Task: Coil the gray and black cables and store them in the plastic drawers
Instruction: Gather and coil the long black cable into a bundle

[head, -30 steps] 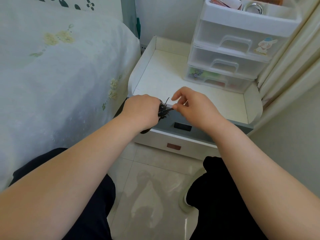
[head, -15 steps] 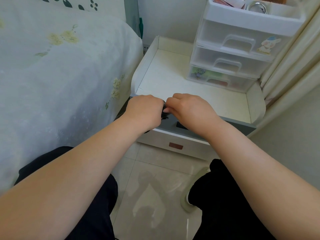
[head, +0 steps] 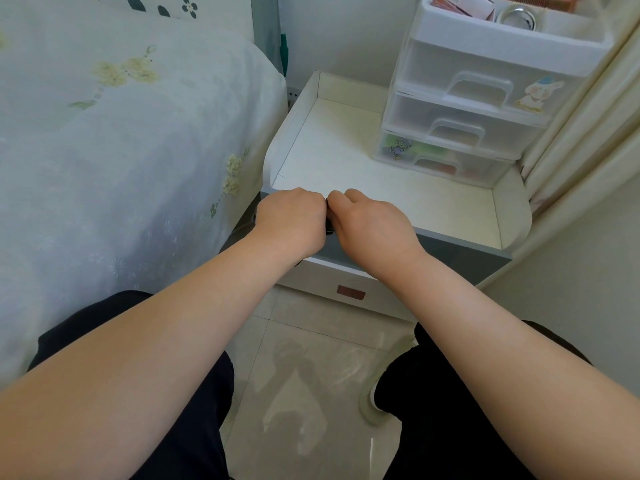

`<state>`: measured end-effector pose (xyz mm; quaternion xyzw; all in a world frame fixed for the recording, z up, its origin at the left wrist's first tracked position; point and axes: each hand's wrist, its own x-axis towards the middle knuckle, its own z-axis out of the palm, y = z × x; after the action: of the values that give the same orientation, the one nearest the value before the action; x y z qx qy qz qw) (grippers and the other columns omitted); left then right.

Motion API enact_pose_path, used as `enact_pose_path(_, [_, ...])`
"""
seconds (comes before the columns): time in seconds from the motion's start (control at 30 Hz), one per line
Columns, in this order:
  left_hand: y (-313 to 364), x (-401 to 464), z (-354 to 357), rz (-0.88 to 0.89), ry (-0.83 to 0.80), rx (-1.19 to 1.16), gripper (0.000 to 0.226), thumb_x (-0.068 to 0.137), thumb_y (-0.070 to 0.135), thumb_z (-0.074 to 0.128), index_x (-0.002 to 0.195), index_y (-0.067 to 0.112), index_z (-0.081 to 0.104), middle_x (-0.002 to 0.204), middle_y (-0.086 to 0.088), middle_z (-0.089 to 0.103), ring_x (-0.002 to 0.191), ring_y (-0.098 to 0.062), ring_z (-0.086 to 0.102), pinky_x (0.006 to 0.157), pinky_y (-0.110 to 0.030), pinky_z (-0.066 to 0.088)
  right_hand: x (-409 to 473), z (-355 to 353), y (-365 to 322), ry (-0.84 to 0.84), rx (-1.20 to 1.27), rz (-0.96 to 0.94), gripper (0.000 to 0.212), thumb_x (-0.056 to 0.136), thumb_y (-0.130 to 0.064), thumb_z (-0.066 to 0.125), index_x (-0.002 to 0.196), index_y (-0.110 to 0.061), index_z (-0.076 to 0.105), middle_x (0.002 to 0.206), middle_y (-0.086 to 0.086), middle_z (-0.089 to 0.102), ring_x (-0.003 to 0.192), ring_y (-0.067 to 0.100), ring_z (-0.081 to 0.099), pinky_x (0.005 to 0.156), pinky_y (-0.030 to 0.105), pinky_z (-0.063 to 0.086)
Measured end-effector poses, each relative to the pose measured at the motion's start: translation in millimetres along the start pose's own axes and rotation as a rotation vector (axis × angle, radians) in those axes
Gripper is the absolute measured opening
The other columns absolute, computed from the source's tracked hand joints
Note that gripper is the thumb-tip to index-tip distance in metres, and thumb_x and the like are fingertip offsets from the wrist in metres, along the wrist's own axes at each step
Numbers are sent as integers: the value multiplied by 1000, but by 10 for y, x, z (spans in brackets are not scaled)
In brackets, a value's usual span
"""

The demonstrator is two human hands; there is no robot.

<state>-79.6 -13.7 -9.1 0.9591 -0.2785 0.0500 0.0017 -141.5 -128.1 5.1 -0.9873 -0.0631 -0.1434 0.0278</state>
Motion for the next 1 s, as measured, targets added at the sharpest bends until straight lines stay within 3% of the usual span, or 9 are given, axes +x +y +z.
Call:
enact_pose_path(0.07, [-13, 3, 6, -10, -20, -18, 15, 86, 18, 52, 72, 18, 47, 60, 2, 41, 57, -19, 43, 45, -24, 28, 7, 14, -9, 4, -23, -21, 18, 73, 1, 66, 82, -8, 53, 62, 1, 28, 37, 13, 5, 43, 18, 5])
enact_pose_path(0.17, [-10, -3, 9, -8, -47, -23, 15, 86, 17, 52, 73, 19, 46, 61, 2, 42, 58, -19, 45, 48, -26, 33, 10, -14, 5, -127, -98, -32, 14, 89, -5, 44, 102, -10, 47, 73, 4, 36, 43, 18, 22, 43, 28, 12])
enact_pose_path(0.3, [9, -17, -12, -8, -79, -2, 8, 86, 16, 52, 79, 19, 51, 62, 2, 43, 60, -20, 47, 52, -30, 40, 2, -45, -29, -218, 8, 9, 4, 95, -11, 34, 92, -12, 36, 65, 1, 37, 52, 25, 36, 44, 31, 18])
enact_pose_path(0.43, [60, -40, -30, 5, -47, 67, 11, 84, 6, 52, 82, 16, 56, 67, 2, 45, 66, -20, 47, 45, -24, 24, 90, -10, -29, -322, 442, 369, 30, 97, -21, 34, 71, -9, 43, 63, 4, 45, 56, 20, 40, 51, 30, 29])
enact_pose_path(0.57, [159, -70, -57, 20, -4, 136, 15, 83, -1, 51, 85, 14, 53, 75, -1, 48, 67, -22, 45, 45, -26, 19, 110, -38, -50, -417, 1186, 892, 29, 92, -17, 43, 64, -13, 43, 45, 0, 38, 35, 13, 29, 39, 16, 21])
enact_pose_path(0.63, [158, -58, -76, 14, 4, 124, 16, 85, 3, 51, 93, 14, 59, 81, -3, 57, 72, -24, 52, 47, -27, 24, 80, -101, -5, -440, 1276, 887, 30, 94, -22, 47, 64, -15, 48, 42, -4, 42, 35, 10, 34, 38, 16, 24])
enact_pose_path(0.77, [34, 2, -48, -8, -9, -10, 9, 86, 25, 57, 93, 21, 60, 71, 3, 52, 69, -23, 53, 48, -24, 28, -7, -234, 132, -243, 845, 466, 10, 94, -25, 56, 89, -16, 56, 68, -4, 62, 55, 13, 57, 54, 26, 47])
enact_pose_path(0.87, [-30, 25, -21, 5, -32, -36, 17, 86, 37, 57, 94, 21, 59, 68, 3, 46, 68, -23, 50, 45, -25, 24, -57, -225, 204, -183, 408, 163, 29, 90, -25, 60, 118, -27, 51, 91, -7, 59, 77, 16, 55, 68, 32, 46])
enact_pose_path(1.0, [2, 37, 19, 27, -26, -21, 15, 87, 34, 55, 91, 20, 61, 63, 4, 40, 67, -22, 49, 44, -25, 22, -22, -182, 195, -20, 163, 52, 25, 90, -38, 59, 97, -15, 66, 97, 4, 61, 88, 25, 55, 65, 35, 43])
